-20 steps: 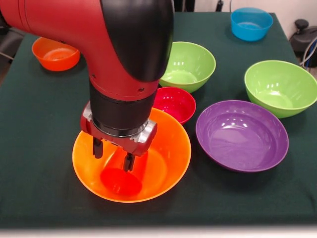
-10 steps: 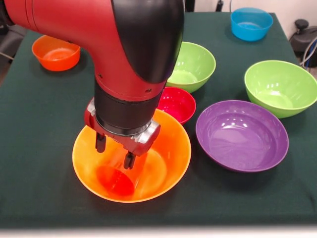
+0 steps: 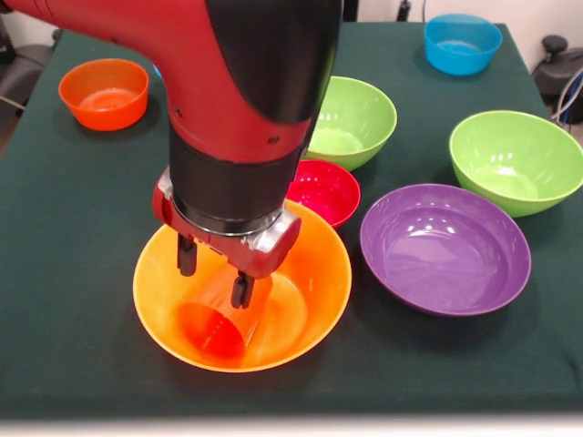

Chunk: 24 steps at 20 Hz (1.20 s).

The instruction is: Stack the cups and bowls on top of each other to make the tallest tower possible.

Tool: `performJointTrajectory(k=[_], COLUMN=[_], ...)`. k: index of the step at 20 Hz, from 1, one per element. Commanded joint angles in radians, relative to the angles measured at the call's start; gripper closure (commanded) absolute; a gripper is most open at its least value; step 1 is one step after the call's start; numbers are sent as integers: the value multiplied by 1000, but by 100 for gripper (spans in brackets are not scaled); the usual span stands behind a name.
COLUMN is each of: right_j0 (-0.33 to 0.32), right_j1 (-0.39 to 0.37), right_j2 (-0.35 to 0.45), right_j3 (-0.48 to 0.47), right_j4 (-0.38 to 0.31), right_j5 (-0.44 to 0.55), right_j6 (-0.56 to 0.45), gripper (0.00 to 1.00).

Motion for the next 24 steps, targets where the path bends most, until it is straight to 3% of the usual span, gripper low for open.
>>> performJointTrajectory(k=[1, 7, 11, 18, 24], right_j0=[9, -10, -29, -51, -107], right_j1=[-27, -43, -31, 27, 103], right_j2=[18, -40, -77, -160, -304], right_j3=[45, 13, 2, -14, -74], right_j4=[47, 126, 176, 246, 379], right_j5=[79, 145, 134, 70, 54], right_j6=[115, 102, 97, 97, 106], gripper=[0, 0, 0, 0, 0])
